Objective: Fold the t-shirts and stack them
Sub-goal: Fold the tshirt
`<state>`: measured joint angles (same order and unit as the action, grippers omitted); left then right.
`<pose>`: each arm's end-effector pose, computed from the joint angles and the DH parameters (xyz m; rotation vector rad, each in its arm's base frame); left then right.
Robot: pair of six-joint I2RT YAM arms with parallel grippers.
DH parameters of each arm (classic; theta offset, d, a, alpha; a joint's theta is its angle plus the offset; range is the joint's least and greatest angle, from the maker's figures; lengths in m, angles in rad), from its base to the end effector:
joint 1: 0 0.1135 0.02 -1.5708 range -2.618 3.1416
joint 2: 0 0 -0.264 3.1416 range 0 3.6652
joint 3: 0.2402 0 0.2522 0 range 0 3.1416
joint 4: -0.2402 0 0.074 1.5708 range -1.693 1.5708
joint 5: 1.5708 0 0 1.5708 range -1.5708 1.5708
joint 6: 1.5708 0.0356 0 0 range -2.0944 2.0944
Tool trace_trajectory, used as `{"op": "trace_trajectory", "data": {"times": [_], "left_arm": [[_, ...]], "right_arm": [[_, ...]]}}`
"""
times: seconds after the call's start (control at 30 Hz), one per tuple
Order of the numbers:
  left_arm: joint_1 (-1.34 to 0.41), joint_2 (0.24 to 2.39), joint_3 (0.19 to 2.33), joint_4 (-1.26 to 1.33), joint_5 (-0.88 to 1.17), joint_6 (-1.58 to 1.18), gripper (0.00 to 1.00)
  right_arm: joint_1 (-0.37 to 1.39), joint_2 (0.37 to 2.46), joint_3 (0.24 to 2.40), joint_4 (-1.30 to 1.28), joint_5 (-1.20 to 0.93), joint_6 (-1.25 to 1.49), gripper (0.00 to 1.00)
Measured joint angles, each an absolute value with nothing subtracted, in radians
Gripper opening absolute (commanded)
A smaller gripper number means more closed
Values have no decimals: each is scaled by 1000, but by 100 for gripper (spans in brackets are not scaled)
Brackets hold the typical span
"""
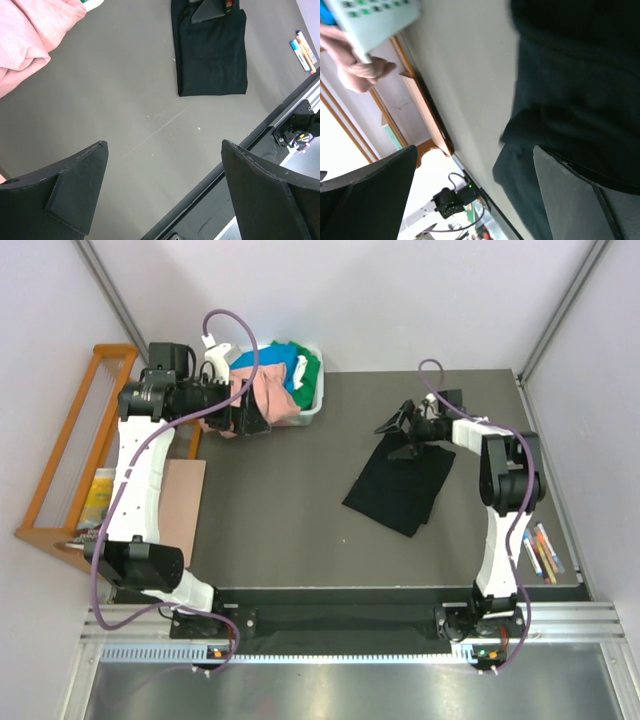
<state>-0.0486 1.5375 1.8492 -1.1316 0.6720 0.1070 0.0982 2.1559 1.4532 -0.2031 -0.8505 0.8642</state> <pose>0.2940 -0.0365 0.4351 0.4879 2.2385 -0.7662 0.4469 0.0709 0.1443 0.5878 2.5347 1.4429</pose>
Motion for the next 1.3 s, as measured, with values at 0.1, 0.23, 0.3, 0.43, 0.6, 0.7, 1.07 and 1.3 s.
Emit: {"op": "trace_trajectory", "data": {"times": [0.1, 0.23, 0.3, 0.43, 0.6, 0.7, 1.07, 1.3], "left_arm": [[-48, 1520, 1845, -1131, 674, 107, 99], [-48, 1502, 1839, -1131, 679, 105, 99], [-48, 1501, 1837, -1131, 683, 105, 99], [-48, 1501, 1835, -1131, 684, 104, 99], [-48, 1501, 1835, -1131, 684, 104, 99], [-48, 1501, 1834, -1132, 683, 104, 99], [-48, 1500, 1827, -1133, 684, 104, 99], [-48, 1500, 1810, -1133, 690, 104, 99]], "right_arm": [[72, 2079, 1422, -213, -837, 838, 100], [39, 1898, 1291, -202, -831, 810, 100], [27, 1819, 1209, -177, -831, 803, 100], [14, 1796, 1108, -152, -828, 796, 100], [12, 1862, 1047, -145, -815, 796, 100], [-4, 1899, 1071, -145, -852, 796, 100], [-206, 1882, 1138, -233, -839, 743, 100], [-393, 1863, 1154, -248, -710, 702, 100]]}}
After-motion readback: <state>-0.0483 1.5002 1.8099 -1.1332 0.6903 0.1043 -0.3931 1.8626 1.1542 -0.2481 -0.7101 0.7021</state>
